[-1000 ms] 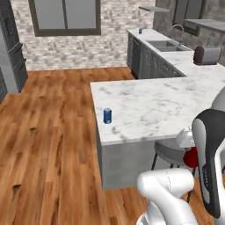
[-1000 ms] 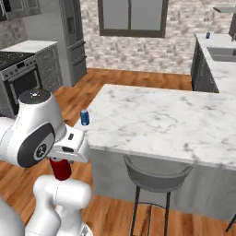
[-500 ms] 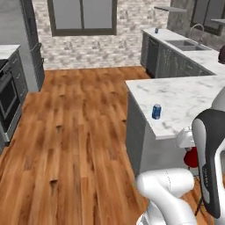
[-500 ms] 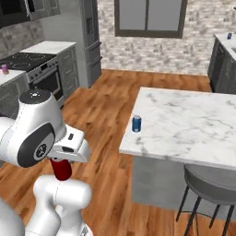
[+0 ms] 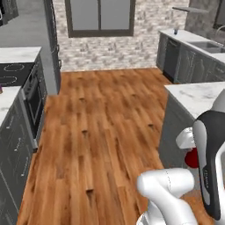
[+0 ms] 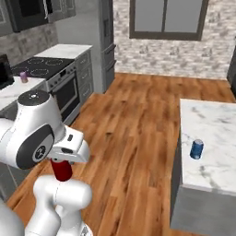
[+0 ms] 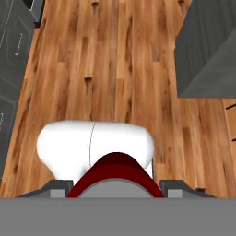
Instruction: Four empty soda cans are scattered around the kitchen. Gather all the cans and cluster them next to the stove for recycling.
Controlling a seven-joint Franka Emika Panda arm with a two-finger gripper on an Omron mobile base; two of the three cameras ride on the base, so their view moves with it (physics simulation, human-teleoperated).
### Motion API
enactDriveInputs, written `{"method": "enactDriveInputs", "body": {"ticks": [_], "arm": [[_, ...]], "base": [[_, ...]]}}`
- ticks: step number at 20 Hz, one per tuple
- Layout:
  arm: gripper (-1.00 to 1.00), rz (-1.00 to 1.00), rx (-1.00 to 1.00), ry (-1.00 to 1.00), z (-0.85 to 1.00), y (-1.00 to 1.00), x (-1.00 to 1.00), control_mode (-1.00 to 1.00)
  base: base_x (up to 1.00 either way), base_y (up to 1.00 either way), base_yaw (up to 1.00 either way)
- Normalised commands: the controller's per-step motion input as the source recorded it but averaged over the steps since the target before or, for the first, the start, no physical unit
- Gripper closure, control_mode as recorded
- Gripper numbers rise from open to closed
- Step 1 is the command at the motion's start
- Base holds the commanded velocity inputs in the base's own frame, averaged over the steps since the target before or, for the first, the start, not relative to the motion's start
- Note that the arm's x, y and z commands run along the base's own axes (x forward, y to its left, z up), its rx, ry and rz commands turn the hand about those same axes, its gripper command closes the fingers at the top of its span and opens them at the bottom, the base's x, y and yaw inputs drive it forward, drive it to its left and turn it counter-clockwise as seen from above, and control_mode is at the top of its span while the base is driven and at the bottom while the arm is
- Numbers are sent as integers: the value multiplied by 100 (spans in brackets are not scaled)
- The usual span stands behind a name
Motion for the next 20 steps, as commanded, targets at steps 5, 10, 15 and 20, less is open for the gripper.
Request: {"method": "enactDriveInputs", "body": {"ticks": [5, 10, 15, 20], "arm": [[100, 0, 0, 0, 0, 0, 0, 100], [100, 0, 0, 0, 0, 0, 0, 100], [100, 0, 0, 0, 0, 0, 0, 100], [100, 0, 0, 0, 0, 0, 0, 100]], "base": [[92, 96, 0], [88, 59, 0], [91, 22, 0], [94, 3, 2]]}}
